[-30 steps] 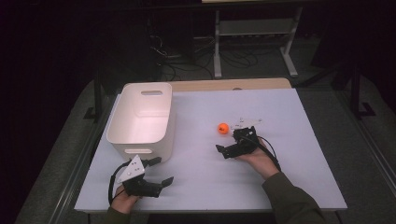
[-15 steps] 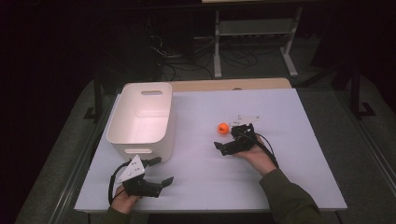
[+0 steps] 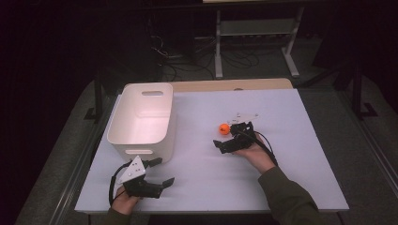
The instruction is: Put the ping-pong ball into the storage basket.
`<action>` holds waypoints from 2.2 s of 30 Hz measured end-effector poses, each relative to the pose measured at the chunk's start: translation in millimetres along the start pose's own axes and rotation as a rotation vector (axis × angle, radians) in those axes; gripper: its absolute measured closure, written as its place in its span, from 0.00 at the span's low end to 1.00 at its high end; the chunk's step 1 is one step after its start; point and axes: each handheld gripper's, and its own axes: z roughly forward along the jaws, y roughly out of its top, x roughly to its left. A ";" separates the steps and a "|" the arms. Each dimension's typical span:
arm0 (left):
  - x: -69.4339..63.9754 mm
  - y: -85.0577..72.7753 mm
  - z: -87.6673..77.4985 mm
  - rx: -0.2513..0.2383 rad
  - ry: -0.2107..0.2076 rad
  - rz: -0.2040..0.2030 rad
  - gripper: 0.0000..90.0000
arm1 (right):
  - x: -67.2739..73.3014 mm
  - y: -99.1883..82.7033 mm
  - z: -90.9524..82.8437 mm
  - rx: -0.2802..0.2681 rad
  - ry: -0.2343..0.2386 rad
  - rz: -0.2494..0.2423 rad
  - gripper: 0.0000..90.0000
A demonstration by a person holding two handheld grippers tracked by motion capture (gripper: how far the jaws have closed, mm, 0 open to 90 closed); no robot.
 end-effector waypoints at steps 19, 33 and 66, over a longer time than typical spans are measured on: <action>0.0 0.0 0.1 0.001 0.000 0.002 0.16 | -7.4 4.2 11.9 -0.007 -0.011 0.008 0.00; -0.6 0.1 0.2 0.003 0.000 0.009 0.16 | -10.1 5.1 20.6 -0.006 -0.027 0.009 0.00; -0.8 0.2 0.7 0.006 -0.001 0.009 0.16 | -21.9 8.5 38.8 -0.008 -0.076 0.029 0.00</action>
